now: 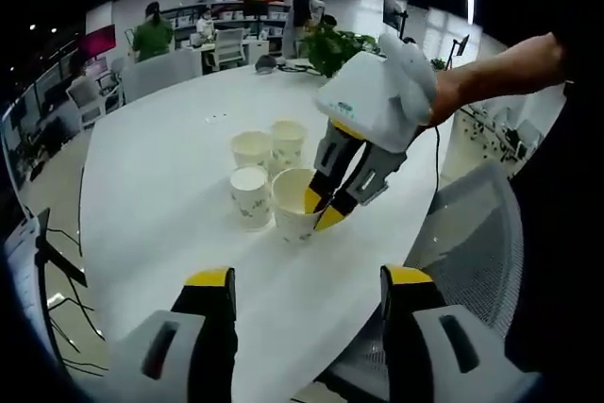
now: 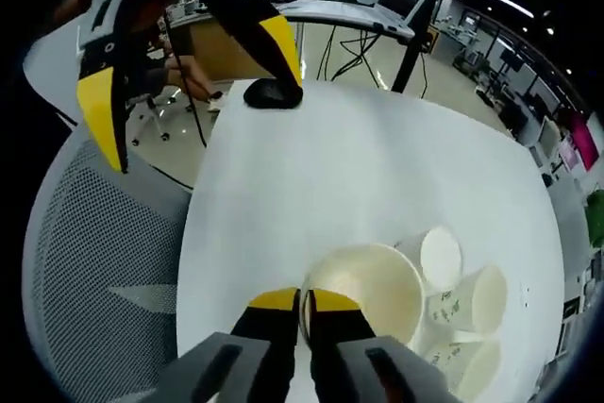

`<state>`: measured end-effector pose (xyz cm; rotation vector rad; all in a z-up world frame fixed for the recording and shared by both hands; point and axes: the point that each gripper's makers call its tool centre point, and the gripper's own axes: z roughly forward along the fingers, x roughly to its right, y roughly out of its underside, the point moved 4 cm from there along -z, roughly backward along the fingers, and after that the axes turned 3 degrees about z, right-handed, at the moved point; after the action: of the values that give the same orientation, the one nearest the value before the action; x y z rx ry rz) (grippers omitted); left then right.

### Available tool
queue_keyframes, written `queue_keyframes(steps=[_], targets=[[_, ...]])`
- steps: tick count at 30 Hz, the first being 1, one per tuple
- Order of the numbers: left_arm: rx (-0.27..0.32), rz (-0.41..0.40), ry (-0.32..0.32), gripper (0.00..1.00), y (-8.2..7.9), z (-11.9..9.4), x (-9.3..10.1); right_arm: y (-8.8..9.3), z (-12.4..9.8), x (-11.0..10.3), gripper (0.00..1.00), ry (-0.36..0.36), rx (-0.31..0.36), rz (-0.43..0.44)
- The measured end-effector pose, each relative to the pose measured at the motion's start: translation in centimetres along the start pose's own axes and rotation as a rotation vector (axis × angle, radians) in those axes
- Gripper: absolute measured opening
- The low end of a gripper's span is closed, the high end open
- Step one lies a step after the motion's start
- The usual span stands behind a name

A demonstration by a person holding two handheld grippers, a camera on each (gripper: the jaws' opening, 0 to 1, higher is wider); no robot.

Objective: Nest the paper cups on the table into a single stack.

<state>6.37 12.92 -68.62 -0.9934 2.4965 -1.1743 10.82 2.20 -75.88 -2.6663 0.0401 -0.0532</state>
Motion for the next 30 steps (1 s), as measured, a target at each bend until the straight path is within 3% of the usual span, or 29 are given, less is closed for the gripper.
queue_keyframes(steps=[5,17,22,30], targets=[[0.002,0.004,0.001,0.61,-0.2,0.1,0.1,0.4,-0.4,0.1,0.00,0.008,-0.008,-0.031],[-0.001,0.012,0.003,0.61,-0.4,0.3,-0.3,2.1,-2.5,1.4,0.00,0.059,-0.006,-0.007],[0.006,0.015,0.002,0.61,-0.5,0.6,-0.6,3.0,-3.0,2.7,0.00,0.082,-0.011,0.028],[0.011,0.020,0.001,0.61,-0.7,0.6,-0.1,4.1,-3.0,3.2,0.00,0.109,-0.018,0.092]])
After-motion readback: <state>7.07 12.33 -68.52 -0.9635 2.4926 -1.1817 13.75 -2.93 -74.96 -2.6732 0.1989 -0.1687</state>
